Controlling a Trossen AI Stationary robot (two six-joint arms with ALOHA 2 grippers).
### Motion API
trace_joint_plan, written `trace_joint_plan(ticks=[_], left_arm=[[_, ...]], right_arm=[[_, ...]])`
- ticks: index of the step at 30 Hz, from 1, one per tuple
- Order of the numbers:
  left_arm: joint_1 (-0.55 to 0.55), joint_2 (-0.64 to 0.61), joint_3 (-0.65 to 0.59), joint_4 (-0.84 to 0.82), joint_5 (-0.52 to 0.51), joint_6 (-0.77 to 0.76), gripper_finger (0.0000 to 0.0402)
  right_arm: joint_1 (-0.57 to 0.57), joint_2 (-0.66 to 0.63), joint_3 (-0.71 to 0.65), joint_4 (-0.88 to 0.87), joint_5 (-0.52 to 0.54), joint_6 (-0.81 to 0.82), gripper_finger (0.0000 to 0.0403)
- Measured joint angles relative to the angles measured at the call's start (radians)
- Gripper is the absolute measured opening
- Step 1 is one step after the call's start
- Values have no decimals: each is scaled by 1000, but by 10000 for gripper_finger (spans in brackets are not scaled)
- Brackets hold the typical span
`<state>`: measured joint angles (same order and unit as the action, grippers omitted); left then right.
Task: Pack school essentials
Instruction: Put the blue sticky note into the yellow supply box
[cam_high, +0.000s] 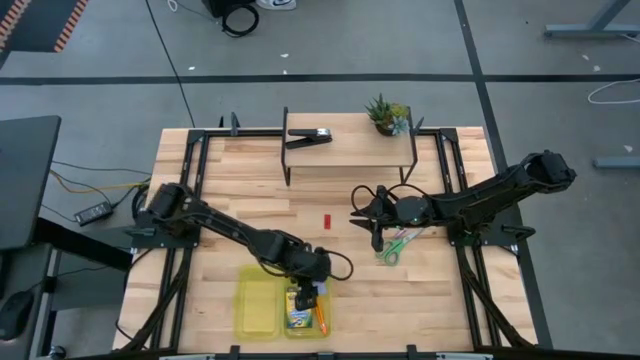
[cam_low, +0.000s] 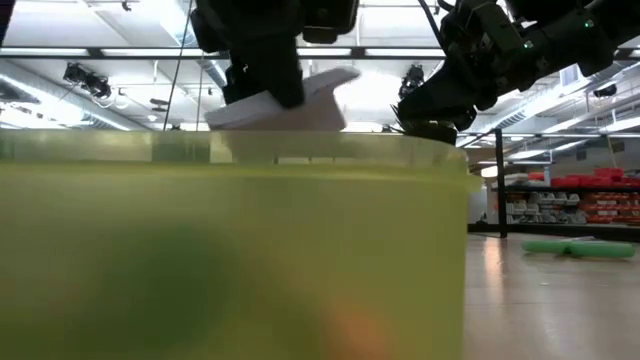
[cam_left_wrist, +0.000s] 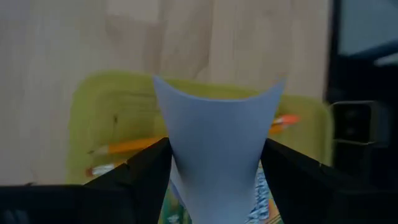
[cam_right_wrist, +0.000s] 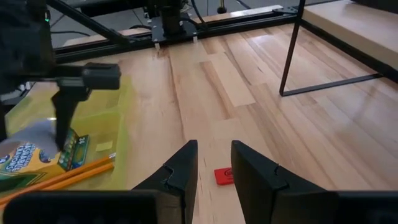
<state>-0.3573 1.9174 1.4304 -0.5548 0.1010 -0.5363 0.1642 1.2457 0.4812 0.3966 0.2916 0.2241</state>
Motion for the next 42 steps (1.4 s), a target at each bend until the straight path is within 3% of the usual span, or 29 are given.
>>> trace_joint_plan(ticks=[5,10,16,30,42], left_arm=[[7,112,169,-261,-27,30,237],[25,179,254,-371,-29,59,223],[40,205,260,-395,-33,99,216],[40,212,259,-403,-33,137,239],[39,212,259,-406,-33,141,279]], right_arm=[[0,0,0,1,0,0,103],[0,0,0,0,0,3,103],[0,0,0,-5,0,5,103],[1,0,0,-5,0,5,103],[1,0,0,-5,0,4,103]])
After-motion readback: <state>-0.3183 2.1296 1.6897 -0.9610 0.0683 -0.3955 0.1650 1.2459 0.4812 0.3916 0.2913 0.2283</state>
